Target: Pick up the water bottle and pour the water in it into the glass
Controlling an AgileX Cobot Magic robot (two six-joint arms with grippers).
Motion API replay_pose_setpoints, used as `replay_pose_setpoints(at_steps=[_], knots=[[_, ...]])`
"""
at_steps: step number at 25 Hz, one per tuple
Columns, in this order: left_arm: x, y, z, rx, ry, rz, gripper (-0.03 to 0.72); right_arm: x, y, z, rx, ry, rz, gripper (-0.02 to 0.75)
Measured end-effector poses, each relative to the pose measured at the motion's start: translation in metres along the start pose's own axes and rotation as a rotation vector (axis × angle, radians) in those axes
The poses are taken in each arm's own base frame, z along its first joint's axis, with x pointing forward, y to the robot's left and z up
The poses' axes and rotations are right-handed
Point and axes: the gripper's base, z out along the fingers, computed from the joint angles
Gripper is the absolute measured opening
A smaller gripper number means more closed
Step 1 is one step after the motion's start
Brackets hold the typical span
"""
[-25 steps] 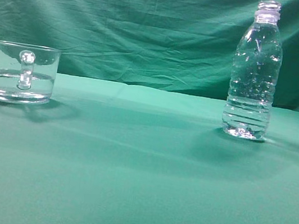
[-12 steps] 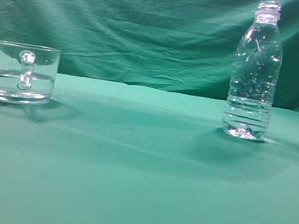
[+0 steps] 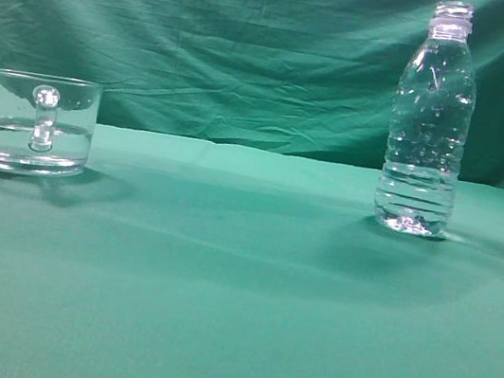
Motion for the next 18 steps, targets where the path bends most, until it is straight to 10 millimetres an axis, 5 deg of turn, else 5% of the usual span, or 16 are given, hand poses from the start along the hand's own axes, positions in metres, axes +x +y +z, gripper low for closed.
replay_pose_setpoints(at_steps=[7,11,18], knots=[[0.000,0.000,0.000,0.000,0.000,0.000,0.000,-0.009,-0.031,-0.016,0.405,-0.108,0.193,0.000],[0.000,0.000,0.000,0.000,0.000,0.000,0.000,-0.006,-0.046,-0.024,0.594,-0.119,0.164,0.000],[0.000,0.000,0.000,0.000,0.000,0.000,0.000,0.039,-0.058,-0.034,0.813,0.179,0.137,0.000]])
